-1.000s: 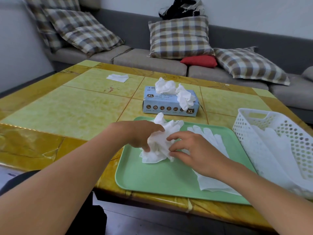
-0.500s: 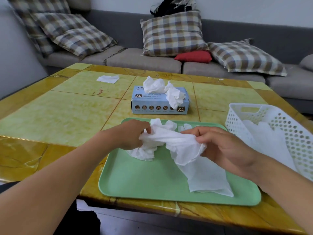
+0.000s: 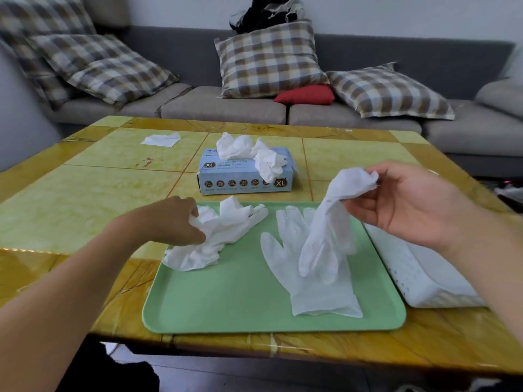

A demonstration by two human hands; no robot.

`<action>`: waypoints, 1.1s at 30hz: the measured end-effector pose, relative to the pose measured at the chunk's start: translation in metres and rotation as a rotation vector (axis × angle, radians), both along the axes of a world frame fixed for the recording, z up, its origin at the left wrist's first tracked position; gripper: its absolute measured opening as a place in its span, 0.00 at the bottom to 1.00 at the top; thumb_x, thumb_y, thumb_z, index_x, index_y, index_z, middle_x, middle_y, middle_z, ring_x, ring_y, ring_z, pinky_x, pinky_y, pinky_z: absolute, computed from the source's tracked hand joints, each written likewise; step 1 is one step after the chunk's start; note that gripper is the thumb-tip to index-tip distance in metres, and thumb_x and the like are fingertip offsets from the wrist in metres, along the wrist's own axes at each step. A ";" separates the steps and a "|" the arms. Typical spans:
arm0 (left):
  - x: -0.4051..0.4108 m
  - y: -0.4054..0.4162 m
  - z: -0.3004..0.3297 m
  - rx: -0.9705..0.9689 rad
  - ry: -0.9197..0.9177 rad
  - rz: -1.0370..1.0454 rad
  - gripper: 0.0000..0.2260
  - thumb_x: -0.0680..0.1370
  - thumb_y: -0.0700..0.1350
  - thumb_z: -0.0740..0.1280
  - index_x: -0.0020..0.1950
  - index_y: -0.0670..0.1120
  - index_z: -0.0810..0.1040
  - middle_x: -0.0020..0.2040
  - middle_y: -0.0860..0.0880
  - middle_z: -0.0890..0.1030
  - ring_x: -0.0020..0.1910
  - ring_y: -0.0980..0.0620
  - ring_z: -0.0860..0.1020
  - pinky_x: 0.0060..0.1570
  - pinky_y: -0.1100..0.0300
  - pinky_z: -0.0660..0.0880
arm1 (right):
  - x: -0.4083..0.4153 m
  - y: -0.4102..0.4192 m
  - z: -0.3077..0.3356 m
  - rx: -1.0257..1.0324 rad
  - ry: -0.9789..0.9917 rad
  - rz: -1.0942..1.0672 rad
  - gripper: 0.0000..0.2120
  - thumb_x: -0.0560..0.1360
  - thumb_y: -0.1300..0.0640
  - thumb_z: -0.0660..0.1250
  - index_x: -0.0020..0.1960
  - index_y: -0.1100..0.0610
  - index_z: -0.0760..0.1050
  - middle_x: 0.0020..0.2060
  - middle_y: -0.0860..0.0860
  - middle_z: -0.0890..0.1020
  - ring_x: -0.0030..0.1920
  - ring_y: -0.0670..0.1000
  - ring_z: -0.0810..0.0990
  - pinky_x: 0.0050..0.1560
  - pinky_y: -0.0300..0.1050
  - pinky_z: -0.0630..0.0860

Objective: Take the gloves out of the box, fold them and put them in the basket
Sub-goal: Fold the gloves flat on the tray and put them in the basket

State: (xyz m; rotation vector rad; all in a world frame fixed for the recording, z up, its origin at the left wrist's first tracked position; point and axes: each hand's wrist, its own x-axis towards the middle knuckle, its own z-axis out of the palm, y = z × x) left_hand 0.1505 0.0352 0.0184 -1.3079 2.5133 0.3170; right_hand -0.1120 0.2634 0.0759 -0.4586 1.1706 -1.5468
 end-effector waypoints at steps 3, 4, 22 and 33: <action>-0.008 0.030 0.024 0.117 0.394 -0.104 0.39 0.62 0.57 0.71 0.73 0.62 0.64 0.72 0.55 0.65 0.72 0.50 0.64 0.68 0.47 0.68 | 0.012 -0.002 -0.005 -0.029 -0.067 -0.006 0.10 0.81 0.64 0.57 0.45 0.64 0.75 0.38 0.59 0.84 0.36 0.53 0.86 0.38 0.44 0.84; -0.014 0.046 0.030 0.228 0.568 -0.192 0.38 0.61 0.58 0.72 0.70 0.65 0.66 0.73 0.60 0.65 0.73 0.55 0.64 0.70 0.50 0.67 | 0.015 -0.002 -0.006 -0.044 -0.083 -0.016 0.10 0.81 0.65 0.57 0.45 0.64 0.75 0.37 0.59 0.84 0.36 0.53 0.86 0.39 0.44 0.85; -0.080 0.110 0.041 0.896 1.318 -0.028 0.20 0.76 0.51 0.68 0.58 0.37 0.81 0.49 0.41 0.84 0.45 0.47 0.81 0.44 0.58 0.77 | 0.026 0.003 -0.015 -0.135 0.636 0.215 0.20 0.72 0.61 0.74 0.64 0.59 0.79 0.58 0.55 0.85 0.60 0.52 0.83 0.59 0.42 0.79; -0.075 0.105 0.049 0.899 1.430 -0.001 0.13 0.72 0.45 0.71 0.53 0.40 0.83 0.50 0.43 0.86 0.48 0.50 0.83 0.53 0.58 0.81 | 0.028 0.011 -0.005 -0.100 0.536 0.055 0.16 0.71 0.55 0.73 0.56 0.60 0.83 0.51 0.57 0.87 0.49 0.54 0.87 0.44 0.43 0.83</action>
